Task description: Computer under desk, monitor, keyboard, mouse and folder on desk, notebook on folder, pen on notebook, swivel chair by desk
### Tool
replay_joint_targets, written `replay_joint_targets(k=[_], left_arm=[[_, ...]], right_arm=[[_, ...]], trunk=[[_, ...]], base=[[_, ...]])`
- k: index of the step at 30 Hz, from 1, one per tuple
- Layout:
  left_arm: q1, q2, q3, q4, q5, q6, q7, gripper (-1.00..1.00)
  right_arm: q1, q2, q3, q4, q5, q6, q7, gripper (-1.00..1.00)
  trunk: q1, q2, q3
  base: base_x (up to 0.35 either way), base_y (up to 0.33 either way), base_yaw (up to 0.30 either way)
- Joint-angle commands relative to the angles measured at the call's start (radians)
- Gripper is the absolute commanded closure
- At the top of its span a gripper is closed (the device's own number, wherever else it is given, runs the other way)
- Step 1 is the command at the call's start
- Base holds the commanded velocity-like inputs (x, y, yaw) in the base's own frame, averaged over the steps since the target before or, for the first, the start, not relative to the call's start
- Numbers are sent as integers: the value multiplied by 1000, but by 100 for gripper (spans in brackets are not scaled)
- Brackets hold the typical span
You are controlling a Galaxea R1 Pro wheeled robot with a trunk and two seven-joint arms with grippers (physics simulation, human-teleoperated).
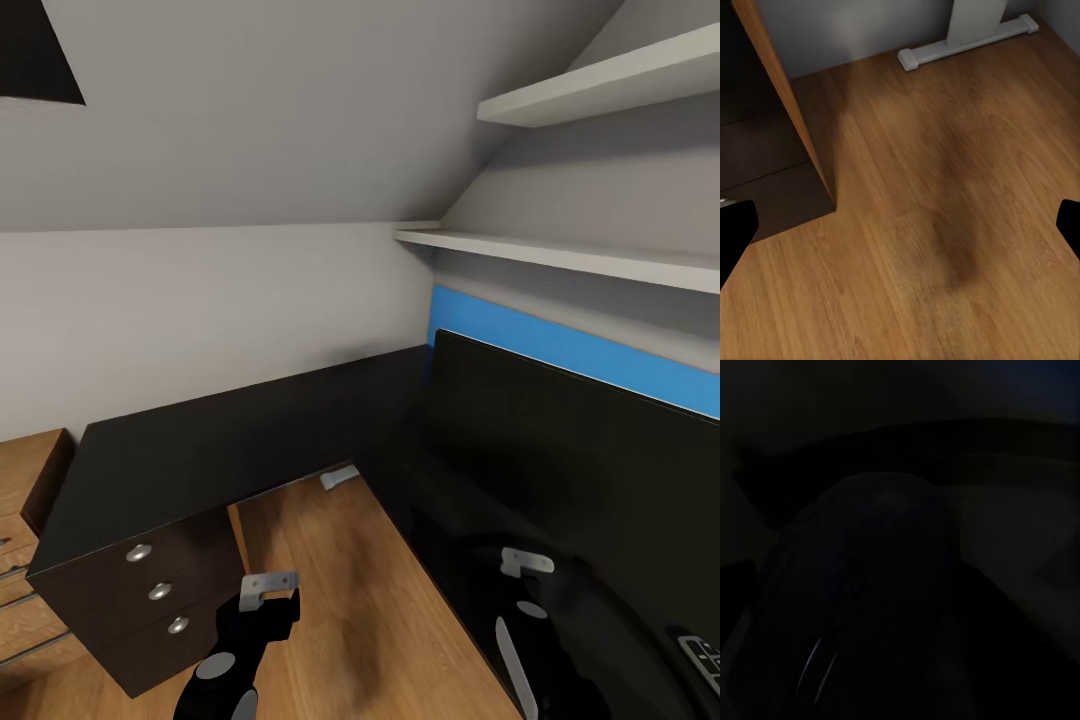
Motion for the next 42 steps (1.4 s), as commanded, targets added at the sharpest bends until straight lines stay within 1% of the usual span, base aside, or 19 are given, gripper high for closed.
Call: replay_joint_targets(k=[1,7,12,18,23,29,31,33,35,38,42], left_arm=[[-1,0,-2,-1,11,2,10,-100],[-1,0,-1,-1,11,2,10,-100],[-1,0,-2,-1,11,2,10,-100],[-1,0,-2,-1,11,2,10,-100],[-1,0,-1,-1,11,2,10,-100],[-1,0,-2,-1,11,2,10,-100],[-1,0,-1,-1,11,2,10,-100],[-1,0,-1,-1,11,2,10,-100],[-1,0,-1,-1,11,2,10,-100],[-1,0,-2,-1,11,2,10,-100],[-1,0,-2,-1,11,2,10,-100]], right_arm=[[0,1,-1,-3,1,8,-2,100],[2,4,-1,-29,0,17,-2,100],[5,12,0,-71,-1,42,-2,100],[8,16,0,-115,-1,54,-2,100],[11,25,0,-142,-1,70,-2,100],[49,36,3,-217,-2,76,-1,100],[65,41,9,-248,-2,84,0,100],[85,50,29,-285,-2,98,2,100],[92,56,45,-299,-2,102,2,100],[101,69,88,-317,-1,108,1,100],[104,73,111,-321,-1,109,0,100]], trunk=[[0,-1,-1],[0,-1,-1],[0,-1,-1],[0,-1,-1],[0,-1,-1],[0,-1,-1],[0,-1,-1],[0,-1,-1],[0,-1,-1],[0,-1,-1],[0,-1,-1]], base=[[0,0,0],[0,0,0],[0,0,0],[0,0,0],[0,0,0],[0,0,0],[0,0,0],[0,0,0],[0,0,0],[0,0,65],[0,0,205]])
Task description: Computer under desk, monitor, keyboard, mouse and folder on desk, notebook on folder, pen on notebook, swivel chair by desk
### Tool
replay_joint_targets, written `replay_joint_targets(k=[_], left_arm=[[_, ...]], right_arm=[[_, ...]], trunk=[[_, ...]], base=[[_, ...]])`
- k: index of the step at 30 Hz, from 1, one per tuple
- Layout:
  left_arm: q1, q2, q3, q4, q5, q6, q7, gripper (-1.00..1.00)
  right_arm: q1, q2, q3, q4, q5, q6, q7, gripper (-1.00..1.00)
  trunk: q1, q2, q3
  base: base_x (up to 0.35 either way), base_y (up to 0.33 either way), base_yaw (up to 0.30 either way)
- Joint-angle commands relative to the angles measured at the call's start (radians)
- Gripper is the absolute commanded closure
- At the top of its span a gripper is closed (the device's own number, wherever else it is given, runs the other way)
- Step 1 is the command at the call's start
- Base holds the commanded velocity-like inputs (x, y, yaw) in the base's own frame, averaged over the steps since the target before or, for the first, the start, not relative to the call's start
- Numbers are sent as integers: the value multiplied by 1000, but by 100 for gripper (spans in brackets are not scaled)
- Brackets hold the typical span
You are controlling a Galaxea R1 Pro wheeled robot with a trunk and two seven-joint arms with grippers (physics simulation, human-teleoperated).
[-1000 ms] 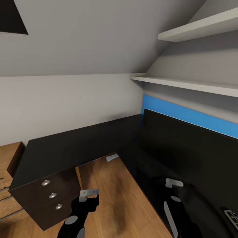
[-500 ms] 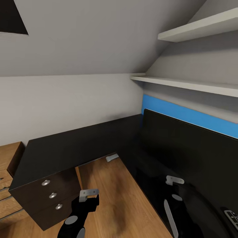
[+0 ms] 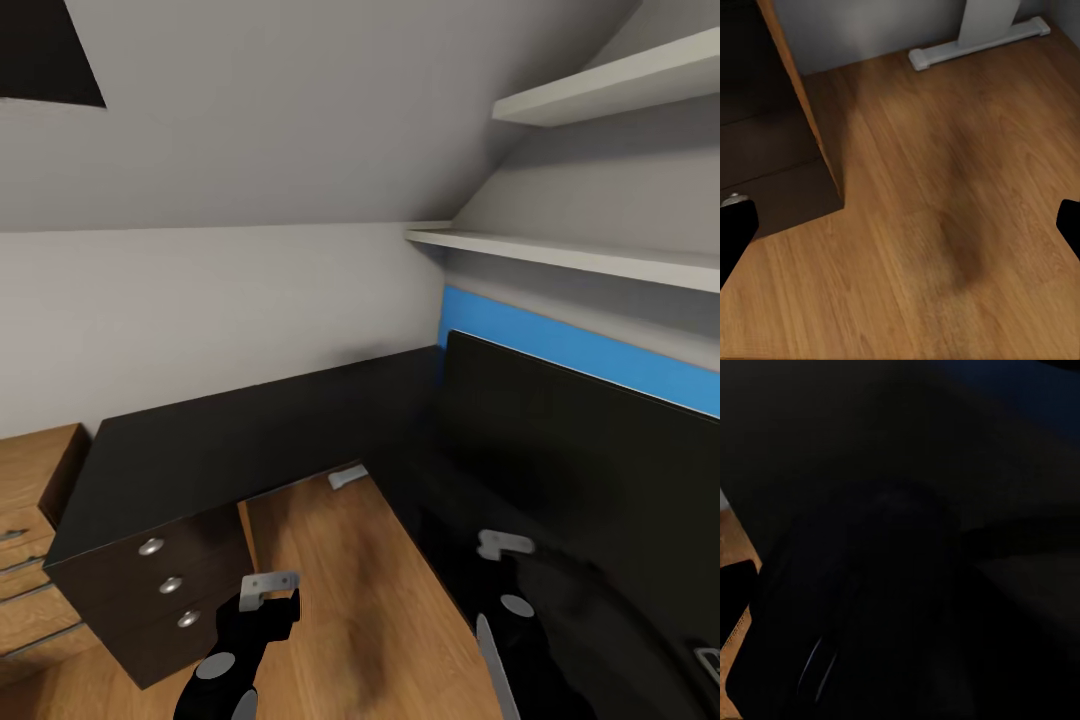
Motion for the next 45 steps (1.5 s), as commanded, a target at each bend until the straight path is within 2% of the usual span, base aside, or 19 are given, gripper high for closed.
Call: replay_joint_targets(k=[1,9,11,14,19,40,45], left_arm=[[-1,0,-2,-1,10,3,10,-100],[-1,0,-2,0,12,3,9,-100],[-1,0,-2,0,12,3,10,-100],[-1,0,-2,0,12,3,10,-100],[-1,0,-1,0,12,3,10,-100],[-1,0,0,0,12,3,10,-100],[-1,0,0,0,12,3,9,-100]], right_arm=[[0,1,3,-2,1,6,-2,100],[1,3,14,0,1,6,-3,100],[1,3,27,2,1,6,-3,100],[1,3,76,6,2,6,-4,100],[1,3,108,9,3,6,-4,100],[25,-6,131,14,2,-4,5,100],[25,0,135,14,3,-4,-3,100]], trunk=[[0,-1,-1],[0,-1,-1],[0,-1,-1],[0,-1,-1],[0,-1,-1],[0,-1,-1],[0,-1,-1]], base=[[0,0,254],[0,0,271],[0,0,278],[0,0,279],[0,0,275],[0,0,34],[0,0,209]])
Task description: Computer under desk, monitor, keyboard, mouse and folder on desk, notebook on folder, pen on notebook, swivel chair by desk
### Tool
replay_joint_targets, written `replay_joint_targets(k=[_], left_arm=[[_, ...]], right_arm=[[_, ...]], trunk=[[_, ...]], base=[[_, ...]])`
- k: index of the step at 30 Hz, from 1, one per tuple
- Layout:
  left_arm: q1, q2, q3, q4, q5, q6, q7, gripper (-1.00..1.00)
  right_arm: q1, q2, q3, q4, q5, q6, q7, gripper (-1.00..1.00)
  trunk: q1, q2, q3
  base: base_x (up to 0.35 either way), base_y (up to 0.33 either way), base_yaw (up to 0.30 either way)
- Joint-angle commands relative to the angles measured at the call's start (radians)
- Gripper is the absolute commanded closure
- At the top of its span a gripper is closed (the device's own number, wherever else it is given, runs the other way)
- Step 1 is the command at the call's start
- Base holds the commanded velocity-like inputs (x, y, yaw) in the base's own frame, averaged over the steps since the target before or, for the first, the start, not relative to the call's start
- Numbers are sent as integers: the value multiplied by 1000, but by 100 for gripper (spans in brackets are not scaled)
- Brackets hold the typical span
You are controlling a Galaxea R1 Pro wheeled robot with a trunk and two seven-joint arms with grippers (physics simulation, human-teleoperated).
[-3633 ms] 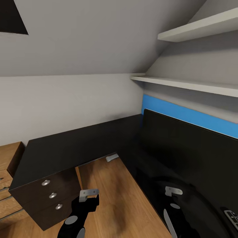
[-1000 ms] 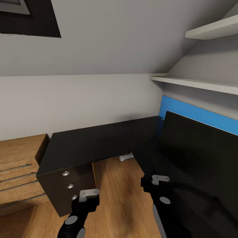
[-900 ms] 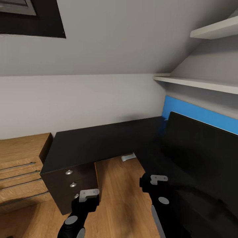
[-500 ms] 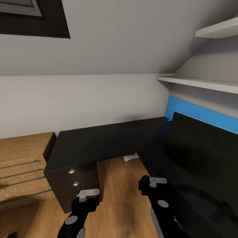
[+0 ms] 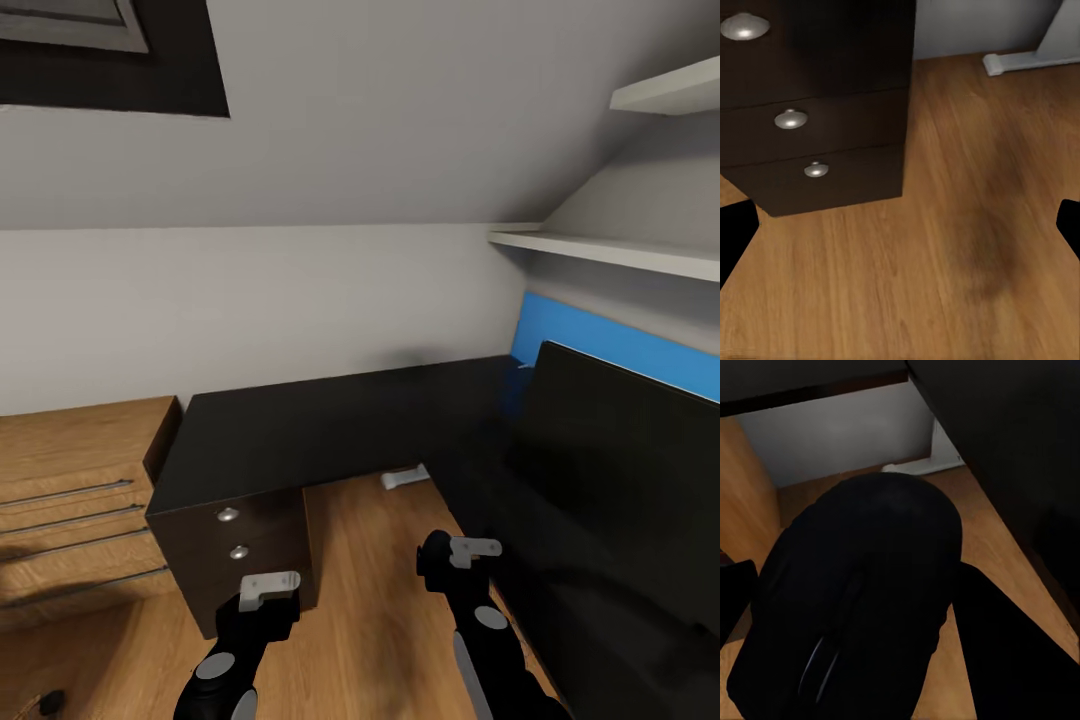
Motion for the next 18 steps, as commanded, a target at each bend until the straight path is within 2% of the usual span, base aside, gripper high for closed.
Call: replay_joint_targets(k=[1,9,18], left_arm=[[-1,0,-2,-1,10,3,10,-100],[-1,0,-2,-1,10,3,9,-100],[-1,0,-3,0,10,4,10,-100]], right_arm=[[0,0,2,-2,2,6,-6,100],[0,0,2,-2,4,5,-6,100],[0,0,3,-1,5,5,-7,100]], trunk=[[0,-1,-1],[0,-1,-1],[0,-1,-1]], base=[[6,23,273],[114,164,276],[16,26,277]])
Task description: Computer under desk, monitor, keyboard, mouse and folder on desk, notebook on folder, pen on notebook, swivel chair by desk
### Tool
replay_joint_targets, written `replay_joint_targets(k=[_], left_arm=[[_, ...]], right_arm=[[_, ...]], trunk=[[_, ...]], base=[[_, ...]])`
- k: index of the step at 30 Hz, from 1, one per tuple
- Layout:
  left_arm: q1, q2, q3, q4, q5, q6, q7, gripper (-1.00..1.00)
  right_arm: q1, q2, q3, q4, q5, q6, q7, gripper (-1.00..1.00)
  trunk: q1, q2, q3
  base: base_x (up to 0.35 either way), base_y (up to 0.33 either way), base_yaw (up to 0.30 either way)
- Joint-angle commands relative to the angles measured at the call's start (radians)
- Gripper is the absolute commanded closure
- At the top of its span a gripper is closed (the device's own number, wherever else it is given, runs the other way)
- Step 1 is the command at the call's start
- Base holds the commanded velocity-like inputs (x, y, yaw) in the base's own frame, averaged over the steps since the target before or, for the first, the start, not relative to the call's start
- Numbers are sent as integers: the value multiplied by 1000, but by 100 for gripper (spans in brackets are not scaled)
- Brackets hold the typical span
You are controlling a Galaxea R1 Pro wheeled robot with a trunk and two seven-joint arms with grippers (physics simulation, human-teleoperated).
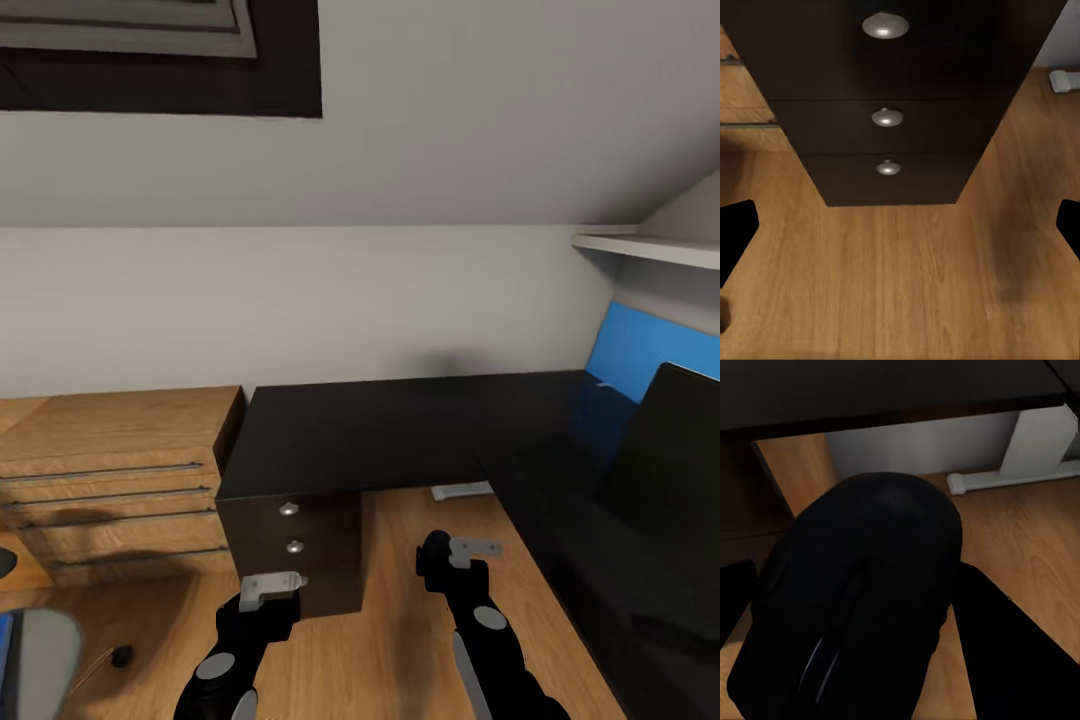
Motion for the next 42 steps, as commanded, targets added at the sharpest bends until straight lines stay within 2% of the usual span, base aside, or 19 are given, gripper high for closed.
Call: replay_joint_targets(k=[1,7,11,26,34,42], left_arm=[[-1,0,-2,-1,10,3,10,-100],[-1,0,-2,0,10,3,10,-100],[-1,0,-2,1,10,3,10,-100],[-1,0,-1,1,10,3,10,-100],[-1,0,-1,1,10,3,10,-100],[-1,0,0,1,10,3,10,-100]], right_arm=[[0,0,1,-2,2,7,-6,100],[0,1,5,-1,1,7,-16,100],[0,1,23,-1,1,7,-40,100],[0,1,25,0,1,7,-43,100],[0,1,46,0,0,7,-42,100],[0,-1,47,0,-4,7,-40,100]], trunk=[[0,-1,-1],[0,-1,-1],[0,-1,-1],[0,-1,-1],[0,-1,-1],[0,-1,-1]], base=[[1,2,279],[0,1,280],[0,0,280],[0,0,280],[1,0,276],[190,116,61]])
